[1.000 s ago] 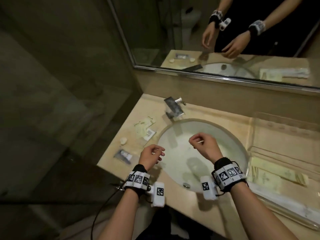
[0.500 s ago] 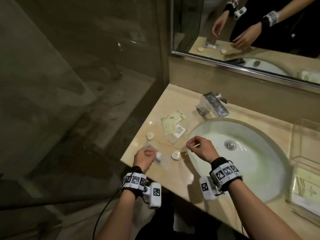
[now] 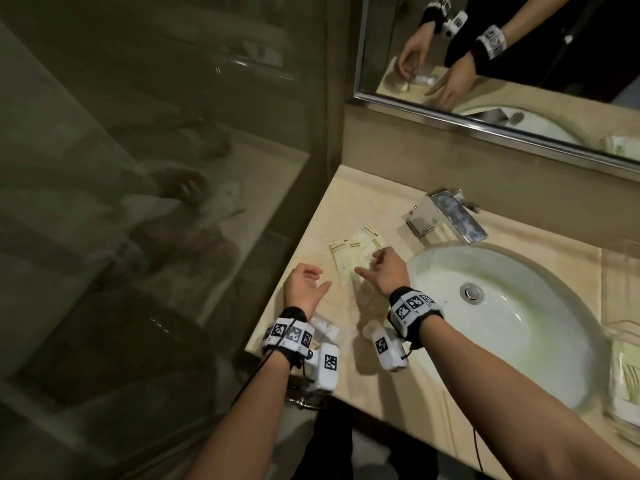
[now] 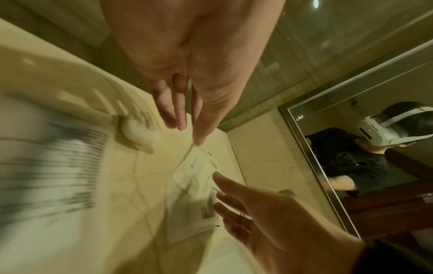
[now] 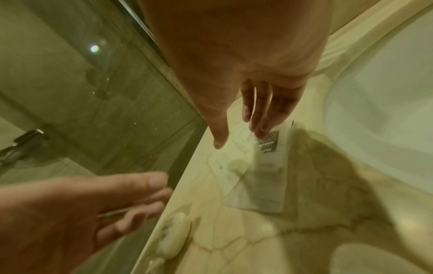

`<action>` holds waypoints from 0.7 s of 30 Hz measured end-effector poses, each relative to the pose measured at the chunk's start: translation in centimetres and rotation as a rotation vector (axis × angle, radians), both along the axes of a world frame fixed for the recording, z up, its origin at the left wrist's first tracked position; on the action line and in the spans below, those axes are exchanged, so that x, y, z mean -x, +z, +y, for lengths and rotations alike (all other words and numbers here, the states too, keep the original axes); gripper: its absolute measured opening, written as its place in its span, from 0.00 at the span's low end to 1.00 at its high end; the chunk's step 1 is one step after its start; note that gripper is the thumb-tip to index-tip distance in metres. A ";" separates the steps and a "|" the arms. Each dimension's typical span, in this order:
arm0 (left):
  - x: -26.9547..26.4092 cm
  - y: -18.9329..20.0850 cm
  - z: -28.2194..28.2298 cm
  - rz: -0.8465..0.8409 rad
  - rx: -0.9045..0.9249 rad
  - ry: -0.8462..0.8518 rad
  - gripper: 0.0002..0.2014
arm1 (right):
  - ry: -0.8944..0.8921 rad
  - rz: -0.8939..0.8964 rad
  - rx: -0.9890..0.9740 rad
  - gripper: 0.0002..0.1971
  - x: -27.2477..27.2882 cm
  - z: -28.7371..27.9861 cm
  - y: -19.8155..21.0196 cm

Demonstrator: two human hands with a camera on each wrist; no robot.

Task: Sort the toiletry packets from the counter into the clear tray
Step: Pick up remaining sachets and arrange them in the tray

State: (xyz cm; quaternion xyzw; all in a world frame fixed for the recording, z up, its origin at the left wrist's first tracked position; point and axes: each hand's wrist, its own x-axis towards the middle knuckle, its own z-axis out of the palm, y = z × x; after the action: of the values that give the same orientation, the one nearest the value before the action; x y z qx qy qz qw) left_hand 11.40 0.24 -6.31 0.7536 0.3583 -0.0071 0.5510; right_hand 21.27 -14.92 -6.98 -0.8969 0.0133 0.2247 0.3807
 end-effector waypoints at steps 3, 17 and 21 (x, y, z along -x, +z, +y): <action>-2.6 -0.6 -0.1 -0.013 0.015 -0.030 0.15 | -0.012 -0.024 0.050 0.29 -0.9 1.8 -1.0; -8.4 -1.9 0.8 0.047 -0.096 -0.065 0.13 | -0.064 0.091 -0.031 0.11 -3.7 1.1 -2.1; -10.1 -2.3 -0.7 0.068 -0.125 -0.165 0.18 | -0.140 0.023 -0.048 0.09 -4.1 -1.9 -1.3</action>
State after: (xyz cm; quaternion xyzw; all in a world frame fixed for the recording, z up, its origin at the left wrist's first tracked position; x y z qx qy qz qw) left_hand 21.50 -0.51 -8.66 0.8128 0.3135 -0.0556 0.4878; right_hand 25.39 -16.83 -8.24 -0.8818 0.0751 0.2078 0.4167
